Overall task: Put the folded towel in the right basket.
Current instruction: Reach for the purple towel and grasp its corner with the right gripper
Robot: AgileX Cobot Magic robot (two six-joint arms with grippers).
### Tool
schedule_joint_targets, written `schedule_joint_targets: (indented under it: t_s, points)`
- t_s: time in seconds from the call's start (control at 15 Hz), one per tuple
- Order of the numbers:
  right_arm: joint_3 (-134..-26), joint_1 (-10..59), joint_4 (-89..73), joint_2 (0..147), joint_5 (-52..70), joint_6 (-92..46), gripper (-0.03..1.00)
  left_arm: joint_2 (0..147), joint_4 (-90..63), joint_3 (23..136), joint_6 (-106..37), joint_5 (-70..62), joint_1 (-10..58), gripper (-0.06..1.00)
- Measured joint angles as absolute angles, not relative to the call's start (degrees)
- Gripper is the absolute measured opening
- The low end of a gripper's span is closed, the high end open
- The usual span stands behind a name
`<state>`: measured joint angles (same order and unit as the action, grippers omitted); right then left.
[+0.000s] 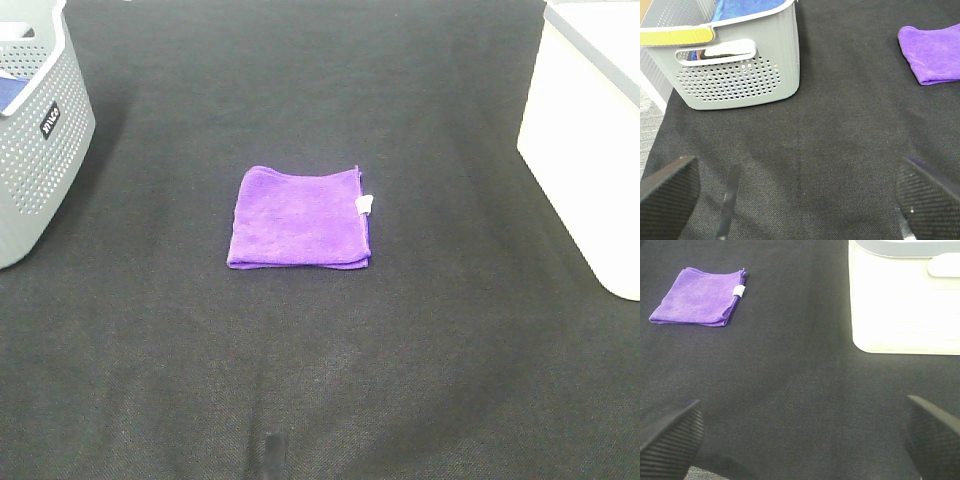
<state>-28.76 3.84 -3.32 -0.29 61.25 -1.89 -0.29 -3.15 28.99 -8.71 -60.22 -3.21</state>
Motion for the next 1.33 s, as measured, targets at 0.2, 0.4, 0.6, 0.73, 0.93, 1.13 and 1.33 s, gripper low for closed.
schedule_joint_targets:
  t_s: [0.2, 0.4, 0.6, 0.73, 0.93, 1.13, 1.33]
  points:
    - [-28.76, 3.84, -3.32, -0.29, 61.25, -1.89, 0.98, -0.29, -3.21, 28.99, -8.71, -60.22, -3.21, 0.99]
    - [-28.76, 3.84, -3.32, -0.29, 61.25, -1.89, 0.98, -0.29, -3.21, 28.99, -8.71, -60.22, -3.21, 0.99]
    - [-28.76, 3.84, -3.32, -0.29, 61.25, -1.89, 0.98, -0.29, -3.21, 28.99, -8.71, -60.22, -3.21, 0.99]
    - [-28.76, 3.84, -3.32, -0.29, 61.25, -1.89, 0.98, -0.29, -3.21, 28.99, -8.71, -60.22, -3.21, 0.99]
    - [-28.76, 3.84, -3.32, -0.29, 61.25, -1.89, 0.98, -0.29, -3.21, 28.99, -8.71, -60.22, -3.21, 0.99]
    - [-28.76, 3.84, -3.32, -0.29, 61.25, -1.89, 0.98, -0.29, -3.5, 28.99, -8.71, -60.22, -3.21, 0.99]
    - [-28.76, 3.84, -3.32, -0.29, 61.25, -1.89, 0.98, -0.29, -3.67, 28.99, -8.65, -60.22, -3.21, 0.99]
